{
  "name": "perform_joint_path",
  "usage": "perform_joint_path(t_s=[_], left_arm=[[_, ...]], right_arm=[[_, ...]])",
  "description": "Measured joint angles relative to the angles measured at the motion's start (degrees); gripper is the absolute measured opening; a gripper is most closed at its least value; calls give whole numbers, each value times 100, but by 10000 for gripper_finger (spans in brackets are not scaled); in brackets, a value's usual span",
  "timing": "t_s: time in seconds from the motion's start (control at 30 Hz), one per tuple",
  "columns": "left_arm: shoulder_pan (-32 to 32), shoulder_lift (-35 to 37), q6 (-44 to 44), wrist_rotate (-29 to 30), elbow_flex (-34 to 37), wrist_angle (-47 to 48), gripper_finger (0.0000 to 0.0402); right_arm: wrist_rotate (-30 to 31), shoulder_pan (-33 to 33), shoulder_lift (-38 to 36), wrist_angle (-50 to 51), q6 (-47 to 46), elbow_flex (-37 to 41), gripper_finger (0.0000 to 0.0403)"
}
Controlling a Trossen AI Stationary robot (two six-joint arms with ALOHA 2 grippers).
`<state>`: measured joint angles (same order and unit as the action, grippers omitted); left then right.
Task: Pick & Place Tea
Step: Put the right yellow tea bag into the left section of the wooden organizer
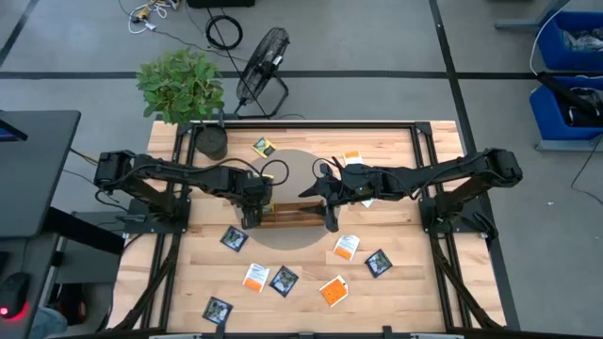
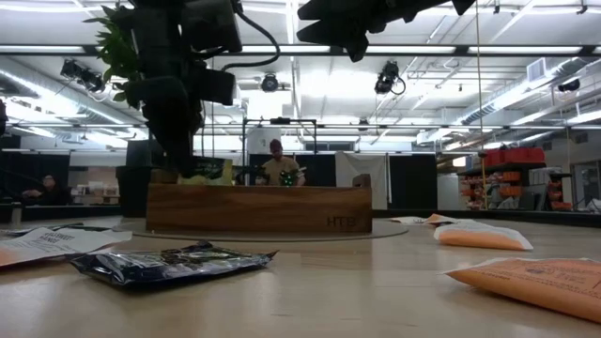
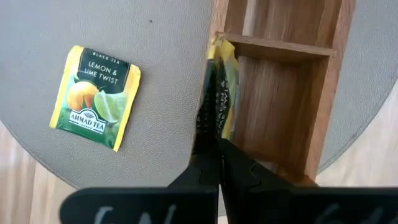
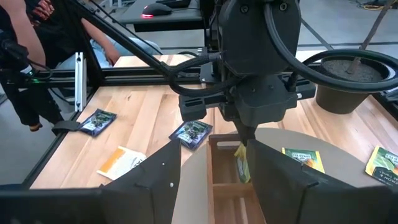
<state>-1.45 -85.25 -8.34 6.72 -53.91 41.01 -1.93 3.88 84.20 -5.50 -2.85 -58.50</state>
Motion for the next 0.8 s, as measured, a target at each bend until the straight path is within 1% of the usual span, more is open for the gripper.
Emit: perform_joint_path(t_s=[0.43, 0.53, 0.8], left_arm=[[0, 0, -4, 2, -6, -104, 7], [0, 0, -4, 4, -15, -162, 24], [0, 0, -26, 4, -15, -163, 83]], right_arm=[[0, 0, 0, 0, -2, 0, 191], [0, 0, 0, 2, -2, 0, 191], [0, 0, 0, 4, -4, 0, 191]])
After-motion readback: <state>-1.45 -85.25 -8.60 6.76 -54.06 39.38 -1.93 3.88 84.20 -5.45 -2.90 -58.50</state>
